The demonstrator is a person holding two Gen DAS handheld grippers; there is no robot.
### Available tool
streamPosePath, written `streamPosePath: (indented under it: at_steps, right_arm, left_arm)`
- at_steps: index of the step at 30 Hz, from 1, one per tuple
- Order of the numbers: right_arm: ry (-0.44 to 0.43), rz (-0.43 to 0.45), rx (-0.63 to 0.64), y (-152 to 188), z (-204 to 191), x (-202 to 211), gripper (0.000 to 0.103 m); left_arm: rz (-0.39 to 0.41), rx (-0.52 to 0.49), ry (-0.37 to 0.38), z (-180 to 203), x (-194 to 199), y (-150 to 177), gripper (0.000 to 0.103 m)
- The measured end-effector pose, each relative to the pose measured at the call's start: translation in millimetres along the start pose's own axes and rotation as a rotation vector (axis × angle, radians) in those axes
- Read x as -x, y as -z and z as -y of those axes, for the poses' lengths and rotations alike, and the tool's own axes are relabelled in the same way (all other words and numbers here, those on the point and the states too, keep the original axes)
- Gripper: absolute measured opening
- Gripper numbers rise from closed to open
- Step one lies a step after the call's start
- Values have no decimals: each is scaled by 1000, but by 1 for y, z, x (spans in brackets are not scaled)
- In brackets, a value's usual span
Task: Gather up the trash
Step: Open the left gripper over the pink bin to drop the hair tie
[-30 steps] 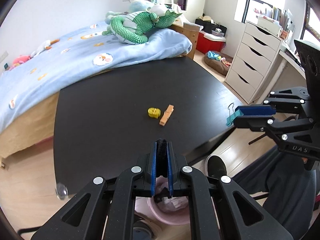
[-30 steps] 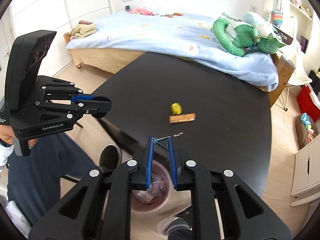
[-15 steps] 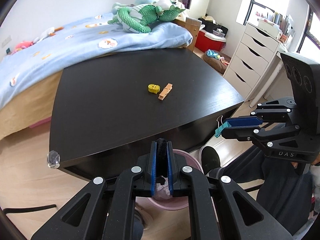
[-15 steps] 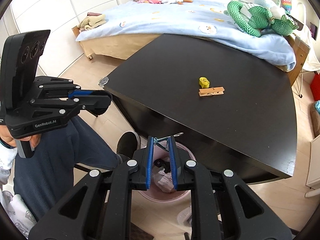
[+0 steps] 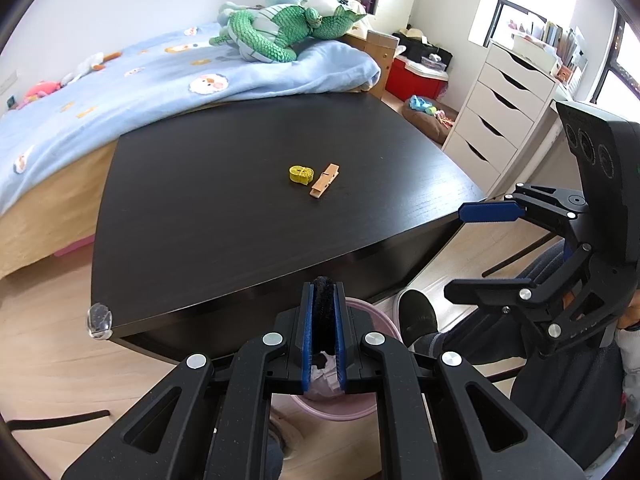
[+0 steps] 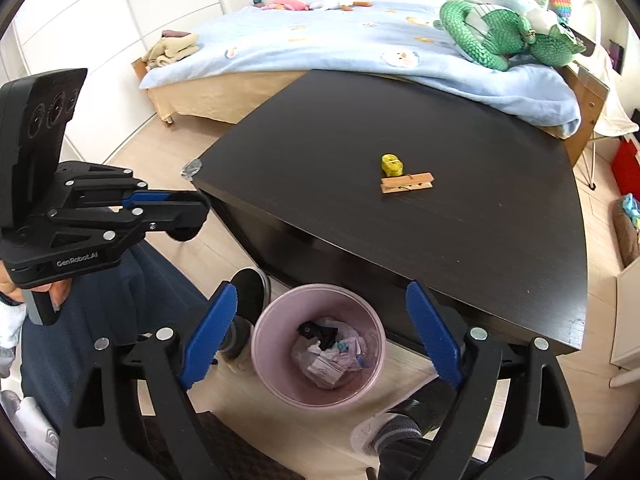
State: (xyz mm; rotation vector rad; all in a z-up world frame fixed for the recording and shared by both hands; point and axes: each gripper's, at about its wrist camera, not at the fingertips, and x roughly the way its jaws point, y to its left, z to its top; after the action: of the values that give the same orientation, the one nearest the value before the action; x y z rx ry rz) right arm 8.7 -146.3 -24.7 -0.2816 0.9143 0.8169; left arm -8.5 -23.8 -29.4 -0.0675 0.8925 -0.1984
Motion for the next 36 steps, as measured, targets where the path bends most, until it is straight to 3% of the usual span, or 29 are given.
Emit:
streamPosePath:
  at_steps: [12, 31, 34, 36]
  right_arm:
    - [49, 59, -74, 4, 17, 16, 97]
    - [71, 82, -140, 13, 38, 41, 98]
    - [69, 83, -151, 14, 42, 41, 98]
    - [70, 84, -154, 15, 43, 42, 98]
  left_arm:
    - [-7, -13, 39, 12, 0, 0, 9]
    - [-32, -72, 73, 38, -7, -3, 14]
    - [-44, -70, 57, 37, -11, -3, 20]
    - [-45, -55, 49, 35, -12, -3, 52]
